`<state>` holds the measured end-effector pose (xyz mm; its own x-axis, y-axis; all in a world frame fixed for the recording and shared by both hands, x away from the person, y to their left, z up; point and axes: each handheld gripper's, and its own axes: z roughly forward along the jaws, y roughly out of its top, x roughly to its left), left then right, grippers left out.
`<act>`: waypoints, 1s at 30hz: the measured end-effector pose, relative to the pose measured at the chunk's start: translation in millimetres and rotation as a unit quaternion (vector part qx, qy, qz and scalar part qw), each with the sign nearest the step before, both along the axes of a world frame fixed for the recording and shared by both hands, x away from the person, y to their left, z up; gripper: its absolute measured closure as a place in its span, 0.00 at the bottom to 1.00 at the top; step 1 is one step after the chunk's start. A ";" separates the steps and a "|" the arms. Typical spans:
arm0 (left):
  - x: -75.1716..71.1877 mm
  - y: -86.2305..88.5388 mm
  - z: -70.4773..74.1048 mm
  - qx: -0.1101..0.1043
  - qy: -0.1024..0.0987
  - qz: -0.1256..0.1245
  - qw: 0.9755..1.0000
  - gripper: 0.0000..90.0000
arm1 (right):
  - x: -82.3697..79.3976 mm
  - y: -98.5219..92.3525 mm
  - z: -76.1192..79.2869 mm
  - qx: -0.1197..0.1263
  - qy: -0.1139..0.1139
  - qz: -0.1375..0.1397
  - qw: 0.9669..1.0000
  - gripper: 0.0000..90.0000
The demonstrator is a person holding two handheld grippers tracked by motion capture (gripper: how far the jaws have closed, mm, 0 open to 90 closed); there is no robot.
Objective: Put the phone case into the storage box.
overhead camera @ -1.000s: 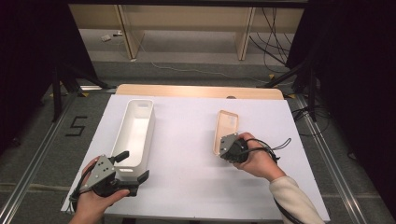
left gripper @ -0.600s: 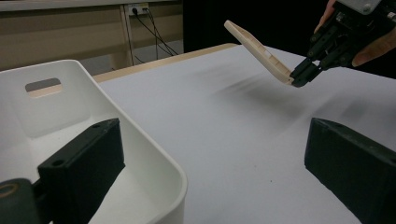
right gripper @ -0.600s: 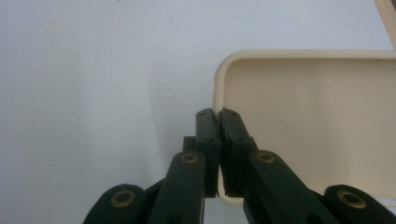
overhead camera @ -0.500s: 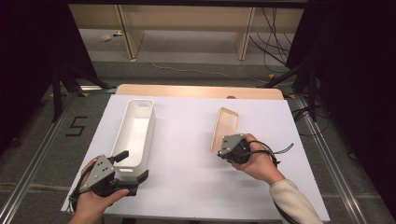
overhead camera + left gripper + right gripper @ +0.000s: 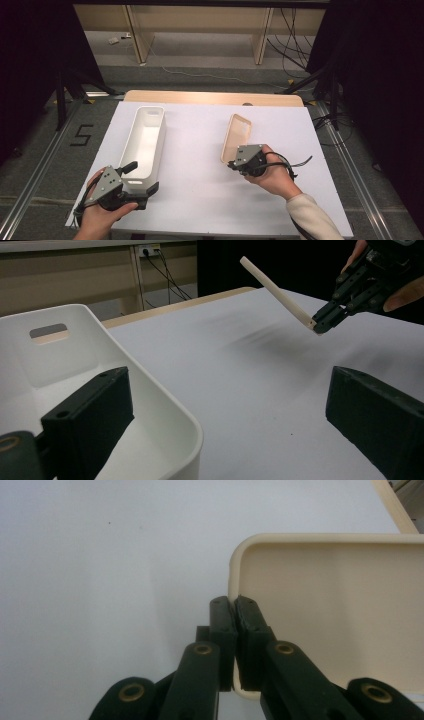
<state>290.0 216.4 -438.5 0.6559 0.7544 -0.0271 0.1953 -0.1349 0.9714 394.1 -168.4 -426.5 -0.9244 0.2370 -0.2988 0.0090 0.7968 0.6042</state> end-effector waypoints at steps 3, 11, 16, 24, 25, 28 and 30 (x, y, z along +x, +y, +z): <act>0.3 0.6 0.1 0.002 -0.002 0.000 1.000 0.05 | -0.6 0.6 0.4 0.007 -0.004 -0.001 1.000 0.98; 0.6 0.4 0.0 0.003 -0.001 0.000 1.000 0.05 | -2.3 1.5 1.0 0.023 0.001 -0.001 1.000 0.98; 0.4 0.6 0.2 0.001 -0.001 0.001 1.000 0.05 | -3.5 2.4 0.4 0.034 0.001 0.005 0.999 0.98; 0.6 0.9 0.2 0.001 0.000 0.002 1.000 0.05 | -5.5 8.0 0.4 0.043 -0.003 0.012 0.999 0.98; 0.7 0.9 0.4 0.000 0.000 0.002 1.000 0.06 | -5.6 8.6 0.4 0.044 -0.005 0.011 0.999 0.98; 1.2 0.6 0.7 -0.004 0.002 0.005 1.000 0.06 | -6.1 10.7 0.5 0.047 -0.003 0.014 0.999 0.98; 2.4 1.3 1.1 -0.001 0.002 0.006 1.000 0.06 | -6.4 12.4 0.8 0.048 -0.003 0.020 0.999 0.98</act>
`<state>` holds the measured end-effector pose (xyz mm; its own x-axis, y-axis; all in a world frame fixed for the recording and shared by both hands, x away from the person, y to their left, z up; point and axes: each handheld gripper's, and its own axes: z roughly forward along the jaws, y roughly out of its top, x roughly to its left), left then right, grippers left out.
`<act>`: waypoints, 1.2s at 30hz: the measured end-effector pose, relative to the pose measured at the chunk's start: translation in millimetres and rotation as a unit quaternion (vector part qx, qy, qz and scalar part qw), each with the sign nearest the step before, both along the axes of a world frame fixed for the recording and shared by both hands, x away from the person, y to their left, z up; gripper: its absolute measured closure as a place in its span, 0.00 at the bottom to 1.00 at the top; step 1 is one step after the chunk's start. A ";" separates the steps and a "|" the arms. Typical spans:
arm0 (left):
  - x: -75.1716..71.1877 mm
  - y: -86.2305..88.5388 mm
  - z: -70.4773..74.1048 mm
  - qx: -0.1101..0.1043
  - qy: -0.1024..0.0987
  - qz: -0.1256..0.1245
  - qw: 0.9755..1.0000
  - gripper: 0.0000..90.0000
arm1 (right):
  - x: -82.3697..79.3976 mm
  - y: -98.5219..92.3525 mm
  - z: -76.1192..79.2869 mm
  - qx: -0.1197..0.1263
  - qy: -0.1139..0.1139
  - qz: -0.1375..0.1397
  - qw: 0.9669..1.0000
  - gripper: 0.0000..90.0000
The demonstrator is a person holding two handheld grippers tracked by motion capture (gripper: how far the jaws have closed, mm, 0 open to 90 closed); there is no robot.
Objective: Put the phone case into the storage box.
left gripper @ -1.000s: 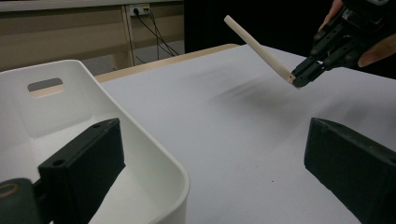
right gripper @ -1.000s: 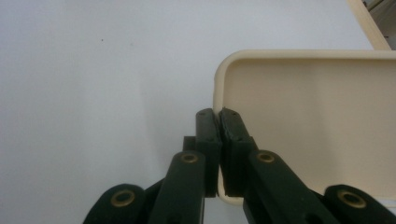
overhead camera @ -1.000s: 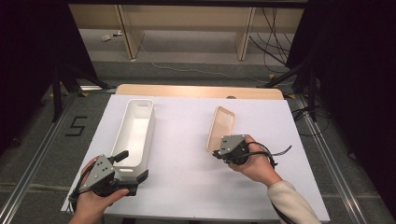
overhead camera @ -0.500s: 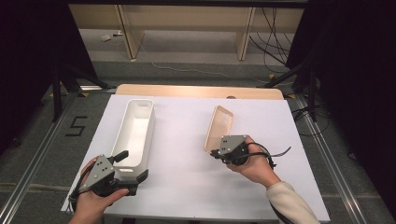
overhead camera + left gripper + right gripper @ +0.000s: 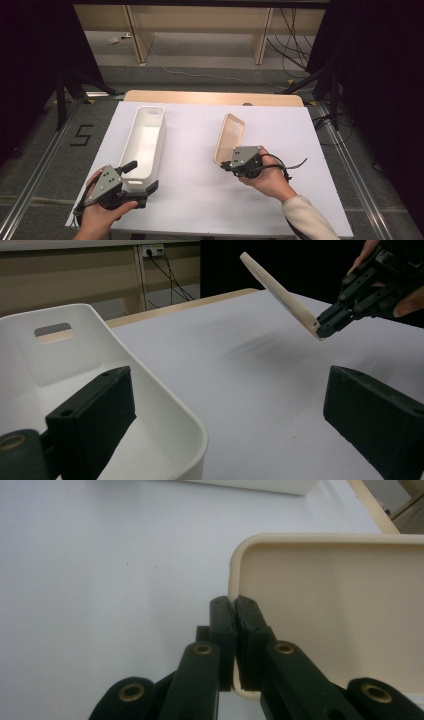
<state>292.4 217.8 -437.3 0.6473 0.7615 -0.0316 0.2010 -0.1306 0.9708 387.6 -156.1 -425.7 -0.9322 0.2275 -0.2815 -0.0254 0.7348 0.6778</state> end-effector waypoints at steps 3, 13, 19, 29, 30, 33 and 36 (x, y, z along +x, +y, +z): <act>1.2 -0.1 0.6 -0.004 0.001 0.004 1.000 0.07 | -0.4 3.0 0.9 0.002 -0.001 0.004 1.000 0.98; 8.1 -0.3 6.6 -0.007 0.000 0.011 1.000 0.08 | -3.6 11.9 3.0 0.005 -0.006 0.013 1.000 0.98; 13.4 -0.1 9.4 -0.007 0.010 0.016 1.000 0.10 | -5.6 17.2 4.0 0.005 -0.014 0.023 1.000 0.98; 26.8 -6.5 18.9 -0.007 0.015 0.013 1.000 0.11 | -10.3 25.6 5.2 0.006 -0.012 0.035 0.999 0.98; 28.5 -7.1 20.1 -0.003 0.012 0.018 1.000 0.11 | -10.5 26.1 5.3 0.007 -0.010 0.038 0.999 0.98; 34.0 -10.2 23.1 0.000 0.008 0.011 1.000 0.11 | -11.8 27.9 4.9 0.007 -0.010 0.040 0.999 0.98; 38.5 -13.6 25.9 0.009 0.007 0.005 1.000 0.11 | -12.3 29.9 4.8 0.004 -0.015 0.044 0.999 0.98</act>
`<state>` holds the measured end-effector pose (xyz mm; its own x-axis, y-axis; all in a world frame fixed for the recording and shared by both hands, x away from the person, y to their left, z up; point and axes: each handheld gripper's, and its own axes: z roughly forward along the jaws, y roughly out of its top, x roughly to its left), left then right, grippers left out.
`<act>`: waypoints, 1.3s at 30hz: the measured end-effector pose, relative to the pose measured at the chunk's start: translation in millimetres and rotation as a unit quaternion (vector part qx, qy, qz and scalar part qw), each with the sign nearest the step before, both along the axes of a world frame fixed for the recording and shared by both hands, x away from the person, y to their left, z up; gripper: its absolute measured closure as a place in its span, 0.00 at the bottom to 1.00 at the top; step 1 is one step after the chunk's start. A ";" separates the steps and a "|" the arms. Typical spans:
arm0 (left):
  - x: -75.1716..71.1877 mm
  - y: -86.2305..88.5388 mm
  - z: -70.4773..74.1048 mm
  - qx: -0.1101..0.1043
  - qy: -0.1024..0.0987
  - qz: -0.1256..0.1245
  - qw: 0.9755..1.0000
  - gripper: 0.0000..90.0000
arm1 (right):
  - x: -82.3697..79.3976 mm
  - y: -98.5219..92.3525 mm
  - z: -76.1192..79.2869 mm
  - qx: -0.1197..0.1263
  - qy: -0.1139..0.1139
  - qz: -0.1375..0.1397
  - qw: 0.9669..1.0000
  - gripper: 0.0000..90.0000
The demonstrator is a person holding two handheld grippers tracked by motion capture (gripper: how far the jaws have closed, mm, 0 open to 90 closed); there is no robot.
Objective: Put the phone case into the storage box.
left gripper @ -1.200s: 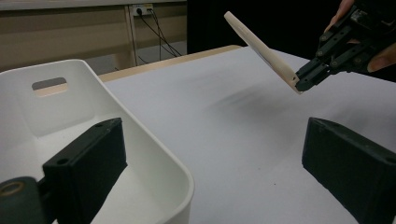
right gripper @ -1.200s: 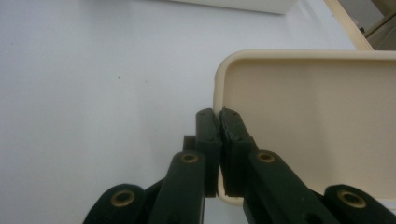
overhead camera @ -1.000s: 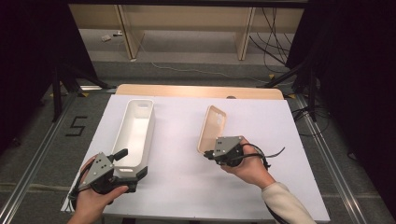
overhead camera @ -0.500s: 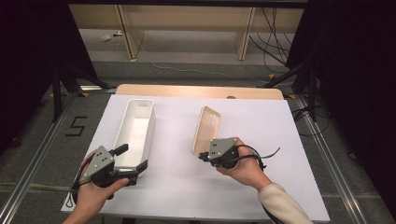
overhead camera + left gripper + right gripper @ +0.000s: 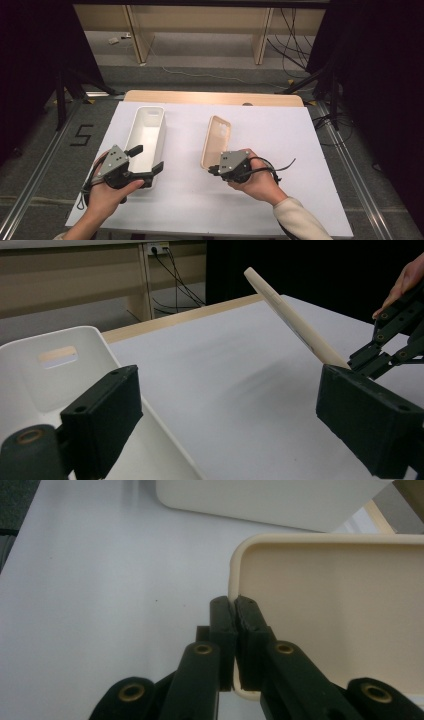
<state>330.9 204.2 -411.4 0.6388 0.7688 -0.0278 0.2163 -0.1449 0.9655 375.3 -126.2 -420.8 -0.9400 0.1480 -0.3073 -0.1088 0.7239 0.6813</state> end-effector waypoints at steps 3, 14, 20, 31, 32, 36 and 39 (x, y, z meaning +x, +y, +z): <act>4.2 -3.1 2.7 0.005 -0.002 -0.005 1.000 0.12 | -1.7 1.9 0.6 0.004 0.006 0.005 1.000 0.98; 18.9 -14.5 11.2 0.009 0.010 -0.006 1.000 0.13 | -5.3 8.6 0.1 0.001 0.002 0.016 1.000 0.98; 26.2 -22.6 14.8 0.011 0.016 -0.008 1.000 0.13 | -7.1 11.2 -0.7 -0.001 0.004 0.019 1.000 0.98; 37.6 -41.4 23.5 0.011 0.026 -0.025 0.999 0.15 | -9.3 17.6 -2.0 -0.004 0.002 0.029 1.000 0.98; 38.6 -43.1 24.0 0.011 0.028 -0.027 0.999 0.15 | -9.6 18.2 -2.3 -0.005 0.005 0.030 1.000 0.98; 44.0 -51.3 26.1 0.015 0.032 -0.036 0.999 0.16 | -10.0 20.2 -2.9 -0.007 0.004 0.032 0.999 0.98; 47.7 -57.3 27.9 0.015 0.037 -0.039 0.998 0.17 | -10.6 21.1 -2.5 -0.007 0.005 0.034 0.999 0.98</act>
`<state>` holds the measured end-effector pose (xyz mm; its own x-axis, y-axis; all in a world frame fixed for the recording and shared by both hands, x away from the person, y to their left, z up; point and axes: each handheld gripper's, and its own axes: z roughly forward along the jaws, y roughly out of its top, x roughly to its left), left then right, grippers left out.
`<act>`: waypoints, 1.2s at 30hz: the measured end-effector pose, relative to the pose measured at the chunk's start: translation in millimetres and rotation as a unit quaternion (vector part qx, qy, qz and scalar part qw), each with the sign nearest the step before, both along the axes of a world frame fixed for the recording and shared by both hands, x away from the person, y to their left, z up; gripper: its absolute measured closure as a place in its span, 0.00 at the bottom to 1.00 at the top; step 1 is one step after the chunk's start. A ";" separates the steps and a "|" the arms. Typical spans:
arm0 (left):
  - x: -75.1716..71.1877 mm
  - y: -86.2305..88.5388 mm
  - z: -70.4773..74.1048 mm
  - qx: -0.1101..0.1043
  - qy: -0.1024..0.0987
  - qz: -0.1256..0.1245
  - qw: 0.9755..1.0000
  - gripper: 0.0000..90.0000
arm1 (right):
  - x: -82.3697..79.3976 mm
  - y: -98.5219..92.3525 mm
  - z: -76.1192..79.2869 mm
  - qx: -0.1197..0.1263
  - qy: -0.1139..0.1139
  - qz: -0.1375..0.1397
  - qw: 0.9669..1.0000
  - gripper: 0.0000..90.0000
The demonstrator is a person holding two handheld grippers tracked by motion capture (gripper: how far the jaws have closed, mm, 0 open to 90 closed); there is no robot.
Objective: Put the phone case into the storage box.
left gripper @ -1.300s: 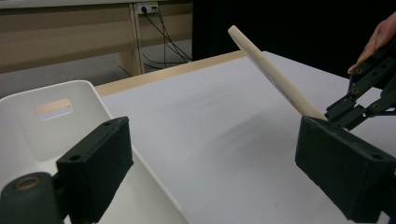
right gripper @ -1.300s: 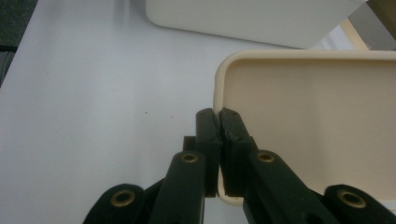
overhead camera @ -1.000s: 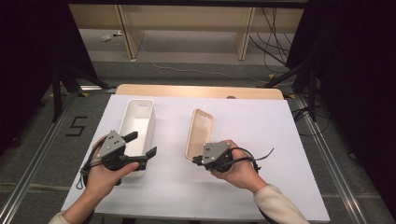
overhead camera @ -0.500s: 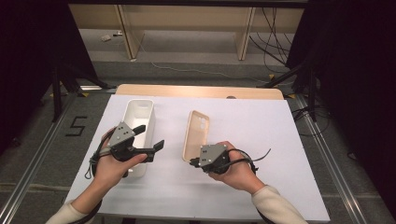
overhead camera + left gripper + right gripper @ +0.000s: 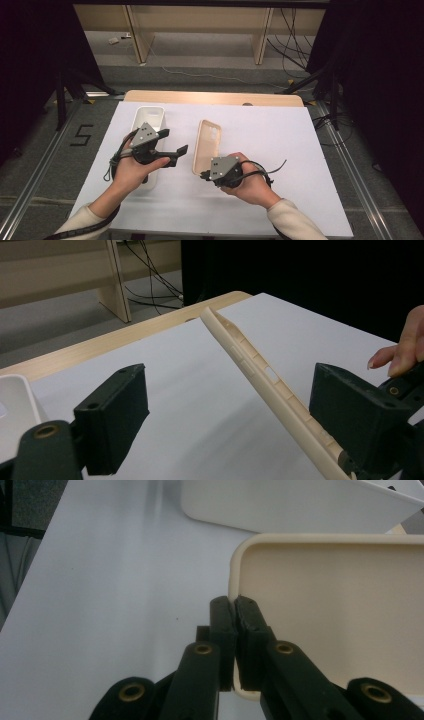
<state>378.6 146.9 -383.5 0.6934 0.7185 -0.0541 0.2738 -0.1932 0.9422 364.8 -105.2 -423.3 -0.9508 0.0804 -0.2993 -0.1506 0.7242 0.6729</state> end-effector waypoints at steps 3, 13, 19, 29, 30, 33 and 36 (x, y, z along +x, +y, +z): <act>3.5 -5.4 3.1 0.004 0.002 -0.003 1.000 0.17 | 0.0 1.1 1.0 -0.001 -0.004 0.001 1.000 0.98; 18.3 -24.0 8.9 0.010 0.014 -0.012 1.000 0.19 | -1.4 4.7 0.7 -0.003 -0.006 0.005 1.000 0.98; 24.8 -30.2 9.5 0.013 0.021 -0.011 1.000 0.20 | -2.6 5.9 0.8 -0.004 -0.009 0.006 1.000 0.98; 36.2 -35.8 8.4 0.027 0.042 -0.003 0.999 0.26 | -4.9 9.1 1.1 -0.006 -0.015 0.009 1.000 0.98; 37.7 -36.2 8.0 0.026 0.043 -0.002 0.999 0.27 | -5.1 9.5 1.1 -0.006 -0.012 0.012 1.000 0.98; 41.5 -37.0 7.1 0.033 0.050 0.005 0.998 0.30 | -5.9 11.1 0.8 -0.007 -0.016 0.014 1.000 0.98; 45.3 -37.7 5.5 0.036 0.064 0.012 0.997 0.34 | -6.6 12.0 1.0 -0.008 -0.014 0.017 1.000 0.98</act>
<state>423.9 109.1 -378.0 0.6663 0.7406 -0.0876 0.3956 -0.2514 0.8833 358.2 -93.2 -422.3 -0.9439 0.0434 -0.3274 -0.1939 0.7297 0.6557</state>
